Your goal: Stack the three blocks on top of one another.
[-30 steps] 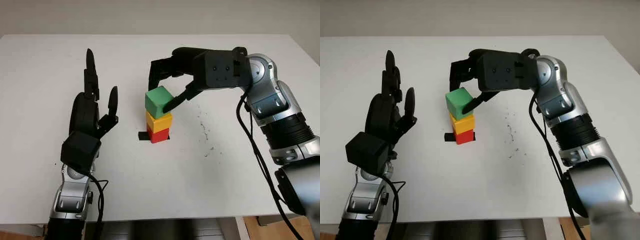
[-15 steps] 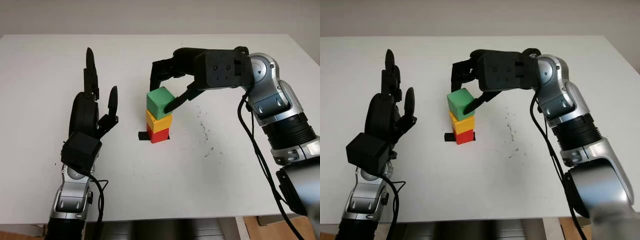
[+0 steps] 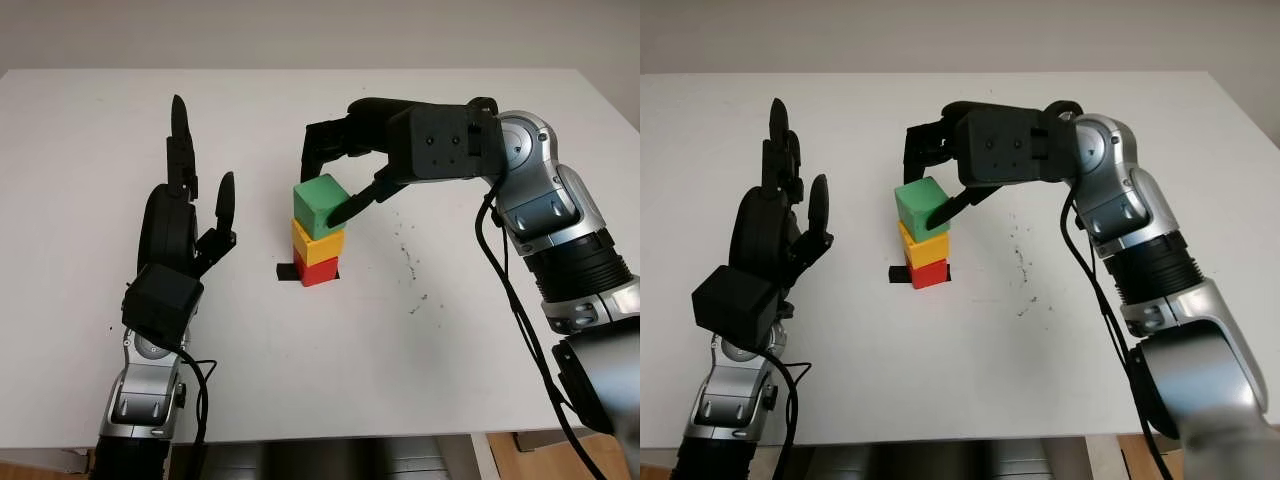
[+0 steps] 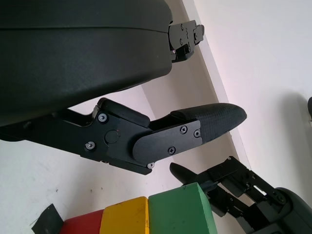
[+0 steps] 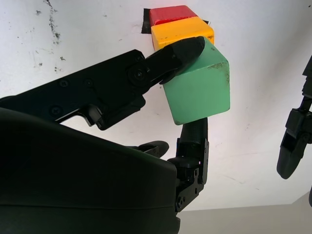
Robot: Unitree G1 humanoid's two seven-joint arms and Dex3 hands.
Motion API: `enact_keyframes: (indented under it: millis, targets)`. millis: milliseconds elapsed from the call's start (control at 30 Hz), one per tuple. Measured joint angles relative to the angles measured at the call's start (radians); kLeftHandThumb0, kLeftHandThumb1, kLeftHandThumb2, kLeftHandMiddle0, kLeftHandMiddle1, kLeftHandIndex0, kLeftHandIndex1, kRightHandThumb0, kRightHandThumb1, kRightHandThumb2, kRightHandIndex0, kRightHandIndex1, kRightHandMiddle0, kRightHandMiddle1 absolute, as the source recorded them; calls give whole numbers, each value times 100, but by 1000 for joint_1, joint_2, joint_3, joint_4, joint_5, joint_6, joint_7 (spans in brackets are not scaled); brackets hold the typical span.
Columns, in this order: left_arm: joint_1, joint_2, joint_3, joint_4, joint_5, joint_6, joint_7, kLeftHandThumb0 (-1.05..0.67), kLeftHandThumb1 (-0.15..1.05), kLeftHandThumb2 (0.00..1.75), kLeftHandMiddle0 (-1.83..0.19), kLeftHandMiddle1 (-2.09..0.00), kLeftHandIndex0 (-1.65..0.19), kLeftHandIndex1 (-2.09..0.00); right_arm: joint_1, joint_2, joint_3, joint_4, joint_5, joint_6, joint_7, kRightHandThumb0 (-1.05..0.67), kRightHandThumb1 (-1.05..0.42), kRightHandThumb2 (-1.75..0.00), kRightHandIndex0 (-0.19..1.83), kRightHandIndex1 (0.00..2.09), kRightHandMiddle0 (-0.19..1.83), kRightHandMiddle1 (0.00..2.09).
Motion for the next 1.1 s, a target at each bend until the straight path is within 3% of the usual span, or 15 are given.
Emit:
enact_keyframes:
  millis: [233, 400, 567, 700, 867, 967, 1100]
  targets:
    - [0, 0, 0, 3, -1, -4, 4, -78, 105, 71, 14, -5, 18, -5, 19, 0, 2, 13, 19, -12, 15, -72, -87, -5, 26, 1, 3, 109]
    - [0, -1, -1, 13, -5, -17, 3, -76, 105, 72, 15, -5, 19, -5, 19, 0, 5, 17, 23, 0, 55, -85, -85, -5, 5, 1, -2, 58]
    - [0, -1, -2, 32, -22, -36, -13, -76, 105, 72, 18, -4, 19, 0, 16, -4, 4, 16, 51, 17, 114, -92, -85, -5, -15, 0, -14, 28]
    - [0, -1, -6, 32, -27, -29, -21, -76, 105, 72, 19, -4, 19, 0, 2, -18, 3, 16, 82, 13, 175, -99, -86, -6, -19, 0, -19, 3]
    - [0, -1, -8, 32, -17, -27, -9, -77, 105, 72, 16, -6, 17, -1, -8, -46, -43, 17, 144, -17, 189, -104, -90, -7, -19, 0, -19, 0]
    - [0, -1, -7, 32, -10, -26, 2, -78, 105, 71, 14, -6, 17, -2, -2, -64, -113, 4, 193, 30, 153, -103, -100, -9, -19, 0, -19, 0]
    - [-1, -1, -6, 36, -13, -27, 3, -78, 105, 71, 15, -6, 18, -3, 90, -75, -239, -48, 240, 26, 1, -97, -104, -50, -19, 0, -19, 0]
